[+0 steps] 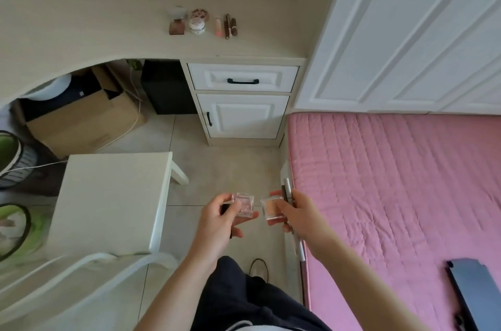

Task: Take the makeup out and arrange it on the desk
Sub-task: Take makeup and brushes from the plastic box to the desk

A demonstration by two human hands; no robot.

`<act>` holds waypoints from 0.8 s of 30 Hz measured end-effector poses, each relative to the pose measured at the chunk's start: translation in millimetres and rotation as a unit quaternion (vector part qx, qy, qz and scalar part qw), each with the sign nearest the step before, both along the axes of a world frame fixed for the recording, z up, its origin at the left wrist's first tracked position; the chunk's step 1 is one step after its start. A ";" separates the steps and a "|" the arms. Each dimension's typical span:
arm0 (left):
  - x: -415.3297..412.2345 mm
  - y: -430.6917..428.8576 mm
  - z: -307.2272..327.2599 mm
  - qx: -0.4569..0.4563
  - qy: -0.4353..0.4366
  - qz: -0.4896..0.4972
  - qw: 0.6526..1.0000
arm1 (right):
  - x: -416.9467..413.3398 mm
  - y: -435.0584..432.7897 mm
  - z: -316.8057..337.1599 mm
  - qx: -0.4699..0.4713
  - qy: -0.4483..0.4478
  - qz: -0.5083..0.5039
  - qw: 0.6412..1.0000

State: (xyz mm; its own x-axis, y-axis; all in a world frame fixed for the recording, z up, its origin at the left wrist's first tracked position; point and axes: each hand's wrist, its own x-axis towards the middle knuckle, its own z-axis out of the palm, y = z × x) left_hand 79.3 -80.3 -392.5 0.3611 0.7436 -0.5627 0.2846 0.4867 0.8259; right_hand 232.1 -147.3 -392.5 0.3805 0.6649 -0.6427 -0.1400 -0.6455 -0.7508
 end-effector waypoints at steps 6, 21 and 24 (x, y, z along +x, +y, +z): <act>22.0 74.2 -15.3 -0.013 0.034 -0.006 0.999 | 27.9 73.7 -8.4 -0.014 0.016 0.009 1.000; 92.3 336.5 -7.0 0.033 0.041 -0.080 0.995 | 84.2 302.0 -1.2 0.013 -0.025 -0.022 0.999; 108.4 369.1 -7.7 0.048 0.040 -0.093 0.994 | 96.2 330.0 -2.9 0.010 -0.025 -0.046 0.999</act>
State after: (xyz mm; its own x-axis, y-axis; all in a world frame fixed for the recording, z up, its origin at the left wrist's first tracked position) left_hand 187.7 288.8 -400.1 0.4545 0.7201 -0.5242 0.4280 0.3396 0.8376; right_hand 328.4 182.8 -395.3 0.4712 0.6380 -0.6091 -0.1605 -0.6170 -0.7704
